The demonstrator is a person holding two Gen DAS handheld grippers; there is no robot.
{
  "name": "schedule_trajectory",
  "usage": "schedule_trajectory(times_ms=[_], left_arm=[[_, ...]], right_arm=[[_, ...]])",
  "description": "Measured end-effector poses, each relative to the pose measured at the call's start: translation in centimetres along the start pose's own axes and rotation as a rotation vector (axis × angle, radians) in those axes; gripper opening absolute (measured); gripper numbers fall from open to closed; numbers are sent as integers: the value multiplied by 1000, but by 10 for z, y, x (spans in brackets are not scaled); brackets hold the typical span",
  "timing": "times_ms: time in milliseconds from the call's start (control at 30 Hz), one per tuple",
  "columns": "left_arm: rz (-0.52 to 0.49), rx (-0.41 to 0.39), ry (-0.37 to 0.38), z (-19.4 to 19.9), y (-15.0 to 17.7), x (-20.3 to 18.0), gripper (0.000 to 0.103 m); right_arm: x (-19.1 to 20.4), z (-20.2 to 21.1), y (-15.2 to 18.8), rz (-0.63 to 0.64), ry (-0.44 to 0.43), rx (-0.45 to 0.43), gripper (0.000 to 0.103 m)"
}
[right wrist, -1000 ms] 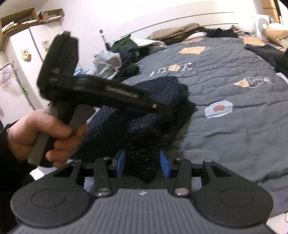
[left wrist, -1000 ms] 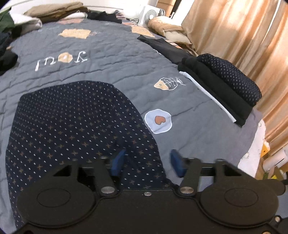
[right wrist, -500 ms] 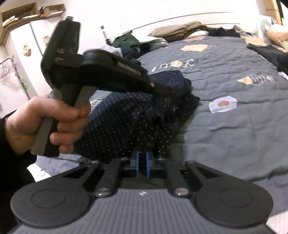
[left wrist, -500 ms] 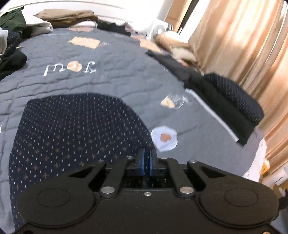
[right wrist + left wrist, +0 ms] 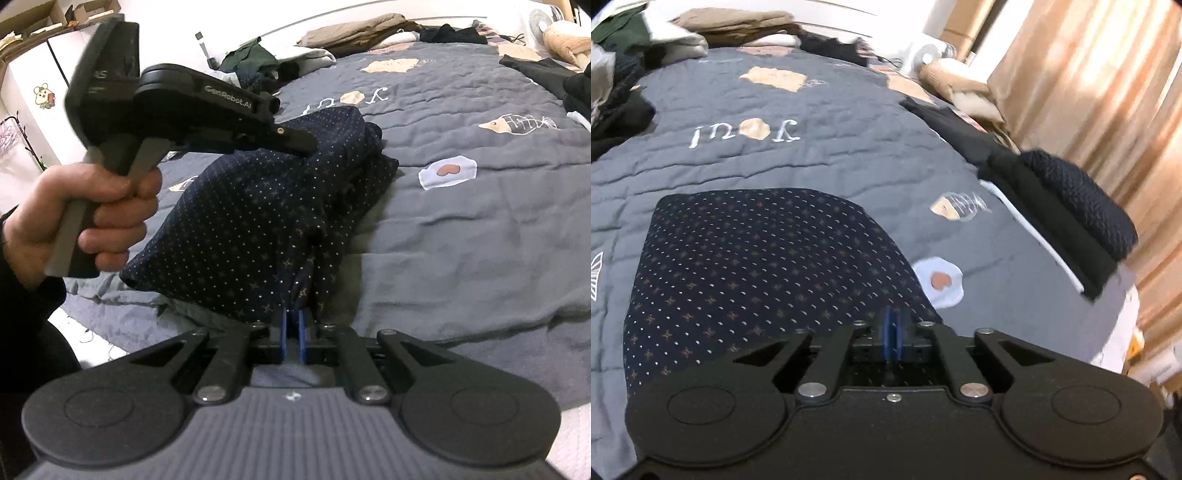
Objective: Fold clothes
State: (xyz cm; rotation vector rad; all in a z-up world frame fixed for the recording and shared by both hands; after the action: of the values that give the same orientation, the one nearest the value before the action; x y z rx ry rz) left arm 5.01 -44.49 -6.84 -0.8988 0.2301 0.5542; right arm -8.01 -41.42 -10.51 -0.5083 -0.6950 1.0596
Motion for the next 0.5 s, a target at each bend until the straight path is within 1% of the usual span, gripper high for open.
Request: schedule_trajectory(times_ms=[33,67,133,167,200,233,267,333,367,433,500], left_arm=[[-11,6,9,-2,1,-4,36],[-25,18,17,-5,3,-9,49],[-59,37,17,-14,7,-14,50],[-78,41,5,-19,10,-15,45],[-97,45,-7,-24,13,-16,16],[-116,49,-20,-29,15,-16,6],[-87,40,-12,-32,16,-11,7],[10,15,17,-36,15,5,5],[36,-4,21,-37,14,10,5],[43,-41,14,-35,11,10,4],[40,-41,33,-35,6,7,4]], right_arm=[[1,0,0,4,1,-1,6],[3,-1,0,12,5,-2,6],[5,-1,0,25,11,-9,6],[6,0,0,30,13,-13,6],[5,0,0,29,14,-14,6],[5,0,0,28,17,-10,6],[4,-1,1,27,23,-5,6],[1,-5,3,25,39,15,6],[0,-7,5,24,49,29,5],[-3,-13,11,32,75,69,5],[-5,-18,18,42,86,98,5]])
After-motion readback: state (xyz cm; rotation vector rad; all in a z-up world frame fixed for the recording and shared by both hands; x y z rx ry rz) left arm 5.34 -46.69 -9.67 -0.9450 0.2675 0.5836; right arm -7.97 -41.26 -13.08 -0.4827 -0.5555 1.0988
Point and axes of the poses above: each gripper's, at about its wrist camera, not at the fingertips, and z roughly against the way its jaws point, x to its left, y to its underside, the point moved 4 cm from there along -z, roughly the way its jaws point, and after that the axes turned 9 degrees about y, right-handed, at the moved point
